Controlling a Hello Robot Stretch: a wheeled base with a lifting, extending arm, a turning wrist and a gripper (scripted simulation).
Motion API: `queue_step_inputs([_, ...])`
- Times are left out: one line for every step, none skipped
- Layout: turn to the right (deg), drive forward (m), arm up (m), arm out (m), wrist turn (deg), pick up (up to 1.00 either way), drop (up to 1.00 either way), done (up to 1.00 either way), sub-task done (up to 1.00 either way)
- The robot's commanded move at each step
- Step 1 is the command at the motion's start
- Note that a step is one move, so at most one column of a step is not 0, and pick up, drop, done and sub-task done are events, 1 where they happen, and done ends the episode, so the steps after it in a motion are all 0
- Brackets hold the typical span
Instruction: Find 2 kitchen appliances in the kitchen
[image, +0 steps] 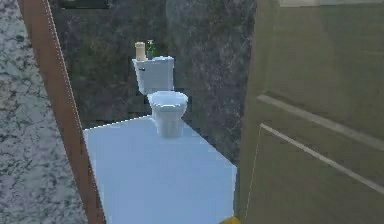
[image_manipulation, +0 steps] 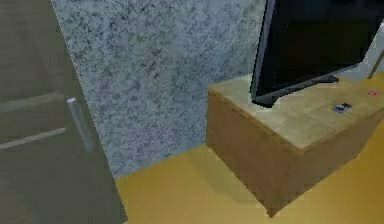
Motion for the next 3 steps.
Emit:
queue_step_inputs([0.0, 0.75, 0.0, 0.0, 0.0, 0.0, 0.0, 0.0, 0.0])
queue_step_inputs([-30.0, 0.0, 0.0, 0.0, 0.0, 0.0, 0.0, 0.0, 0.0])
queue_step_inputs([0.0, 0.3, 0.0, 0.0, 0.0, 0.0, 0.0, 0.0, 0.0])
